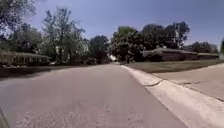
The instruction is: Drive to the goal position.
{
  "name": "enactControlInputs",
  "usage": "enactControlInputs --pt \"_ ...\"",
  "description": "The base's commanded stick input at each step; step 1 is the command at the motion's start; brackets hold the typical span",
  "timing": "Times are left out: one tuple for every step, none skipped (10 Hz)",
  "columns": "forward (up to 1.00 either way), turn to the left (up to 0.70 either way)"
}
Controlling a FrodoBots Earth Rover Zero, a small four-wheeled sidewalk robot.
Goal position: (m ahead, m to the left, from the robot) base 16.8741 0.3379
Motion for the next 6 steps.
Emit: enactControlInputs --pt "0.7 0.0" --pt "0.7 0.0" --pt "0.7 0.0" --pt "0.7 0.0" --pt "0.7 0.0" --pt "0.7 0.0"
